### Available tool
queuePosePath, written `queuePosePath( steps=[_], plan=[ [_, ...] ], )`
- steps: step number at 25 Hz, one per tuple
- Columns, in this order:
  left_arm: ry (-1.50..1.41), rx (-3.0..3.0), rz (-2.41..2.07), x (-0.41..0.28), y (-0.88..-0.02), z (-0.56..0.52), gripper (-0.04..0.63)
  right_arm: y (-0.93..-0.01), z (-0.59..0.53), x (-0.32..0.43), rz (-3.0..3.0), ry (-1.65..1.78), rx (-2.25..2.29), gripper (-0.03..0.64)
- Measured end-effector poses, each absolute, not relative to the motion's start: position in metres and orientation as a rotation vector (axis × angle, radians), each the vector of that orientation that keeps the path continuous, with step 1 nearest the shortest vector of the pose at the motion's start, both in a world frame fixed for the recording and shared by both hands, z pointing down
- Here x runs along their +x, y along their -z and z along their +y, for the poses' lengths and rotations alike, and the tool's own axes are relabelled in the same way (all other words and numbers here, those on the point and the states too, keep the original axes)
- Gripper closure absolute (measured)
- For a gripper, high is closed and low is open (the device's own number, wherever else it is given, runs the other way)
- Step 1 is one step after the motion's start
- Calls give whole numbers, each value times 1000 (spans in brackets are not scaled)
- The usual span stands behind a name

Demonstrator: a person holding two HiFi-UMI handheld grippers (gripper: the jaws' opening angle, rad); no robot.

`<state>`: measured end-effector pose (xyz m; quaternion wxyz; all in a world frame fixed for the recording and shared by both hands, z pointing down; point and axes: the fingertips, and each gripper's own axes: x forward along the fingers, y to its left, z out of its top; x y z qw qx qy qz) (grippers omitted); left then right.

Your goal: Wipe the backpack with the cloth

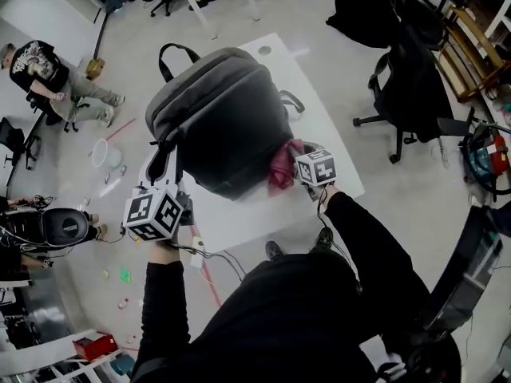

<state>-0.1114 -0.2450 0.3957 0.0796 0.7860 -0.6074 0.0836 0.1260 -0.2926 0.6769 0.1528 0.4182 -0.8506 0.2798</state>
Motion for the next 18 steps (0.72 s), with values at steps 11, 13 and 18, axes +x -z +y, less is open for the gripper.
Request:
queuePosePath(
  steps=[11,13,18],
  plan=[
    [-213,2349,-1836,-94,-403,-237,494,-676,-277,132,-2408,-866,1345,589],
    [-212,2357,-1831,-89,-406,-234,494,-676,-254,101,-2454,-857,1229,589],
    [-211,2400,-1802,-86,-406,-223,494,-667,-189,11,-2565,-860,868,589]
  ],
)
